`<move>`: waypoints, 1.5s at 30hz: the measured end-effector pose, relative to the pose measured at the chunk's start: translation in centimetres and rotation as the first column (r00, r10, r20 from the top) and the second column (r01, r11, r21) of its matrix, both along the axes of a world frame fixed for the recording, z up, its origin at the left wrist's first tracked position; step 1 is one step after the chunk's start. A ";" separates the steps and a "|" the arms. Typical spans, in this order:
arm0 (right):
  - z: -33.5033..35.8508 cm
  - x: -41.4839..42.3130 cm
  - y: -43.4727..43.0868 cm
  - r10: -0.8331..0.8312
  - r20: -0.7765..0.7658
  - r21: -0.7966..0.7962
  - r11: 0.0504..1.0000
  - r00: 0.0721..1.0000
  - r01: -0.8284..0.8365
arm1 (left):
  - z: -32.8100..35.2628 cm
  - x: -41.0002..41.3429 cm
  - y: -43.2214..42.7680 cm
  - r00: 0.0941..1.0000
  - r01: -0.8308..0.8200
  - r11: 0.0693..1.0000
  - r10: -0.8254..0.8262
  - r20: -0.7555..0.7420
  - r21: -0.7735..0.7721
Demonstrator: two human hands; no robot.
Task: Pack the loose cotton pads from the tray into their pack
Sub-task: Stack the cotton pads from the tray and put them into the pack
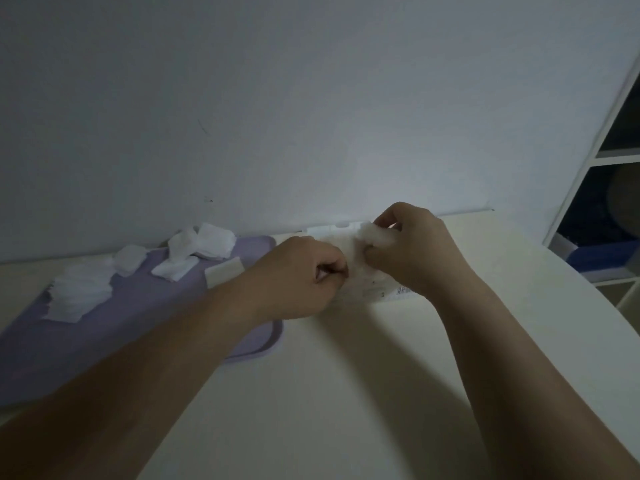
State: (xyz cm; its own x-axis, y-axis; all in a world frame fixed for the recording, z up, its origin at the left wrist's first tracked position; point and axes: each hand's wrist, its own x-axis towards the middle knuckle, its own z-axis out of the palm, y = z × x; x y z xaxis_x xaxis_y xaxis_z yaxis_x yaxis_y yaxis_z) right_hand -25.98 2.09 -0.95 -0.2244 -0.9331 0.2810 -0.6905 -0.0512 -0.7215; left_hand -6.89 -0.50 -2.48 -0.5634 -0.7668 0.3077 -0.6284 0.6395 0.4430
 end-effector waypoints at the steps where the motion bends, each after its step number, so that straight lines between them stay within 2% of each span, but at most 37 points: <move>1: 0.1 0.0 0.1 0.011 -0.013 0.009 1.000 1.000 -0.011 | -0.1 0.0 0.1 1.000 0.006 1.000 -0.006 -0.012 0.003; 5: -0.1 1.2 0.4 0.070 0.010 0.061 0.996 0.997 -0.070 | -0.6 0.4 0.2 0.996 0.038 0.999 -0.036 -0.079 0.022; 8: -0.7 1.7 -0.1 0.048 0.021 0.072 0.996 0.999 -0.049 | -1.1 0.9 -0.2 0.984 0.039 0.989 -0.013 -0.177 0.143; 12: -1.3 1.8 -0.6 -0.048 -0.141 0.058 0.997 0.989 0.057 | -1.2 0.9 -0.2 0.981 0.029 0.987 0.003 -0.193 0.159; 14: -1.3 1.5 -0.7 -0.082 -0.187 0.102 0.989 0.979 0.103 | -1.0 0.7 0.1 0.981 0.031 0.985 0.002 -0.193 0.168; 17: -0.9 1.0 -0.5 -0.032 -0.167 0.213 0.975 0.985 0.068 | -0.9 0.5 0.3 0.982 0.019 0.983 0.016 -0.190 0.181; 19: -0.6 0.9 -0.3 0.034 -0.156 0.221 0.975 0.987 0.002 | -1.0 0.4 0.2 0.978 0.002 0.982 0.037 -0.205 0.188; 24: -1.2 2.1 -0.2 0.026 -0.187 0.130 0.992 0.982 -0.002 | -1.6 0.6 0.0 0.975 0.010 0.984 0.031 -0.221 0.179; 29: -1.8 2.5 -0.5 0.018 -0.180 0.149 0.989 0.983 0.009 | -1.6 0.6 0.3 0.967 0.010 0.993 0.021 -0.255 0.120; 33: -1.7 2.6 -0.2 -0.008 -0.267 0.167 0.984 0.964 0.054 | -1.0 1.7 0.0 0.960 -0.143 0.990 0.144 -0.240 0.019; 35: -1.7 2.7 -0.1 -0.030 -0.346 0.155 0.984 0.938 0.089 | -1.1 2.2 0.0 0.949 -0.220 0.970 0.237 -0.206 0.103; 38: -1.7 3.0 0.0 -0.034 -0.412 0.136 0.986 0.910 0.098 | -1.7 2.2 0.4 0.919 -0.226 0.932 0.300 -0.256 0.283; 41: -2.3 3.8 -0.4 0.024 -0.383 0.129 0.991 0.923 0.028 | -2.2 2.2 0.4 0.882 -0.233 0.916 0.340 -0.326 0.326; 45: -3.0 4.1 -0.6 0.014 -0.369 0.114 0.993 0.929 0.031 | -3.0 2.1 0.4 0.871 -0.220 0.915 0.340 -0.355 0.337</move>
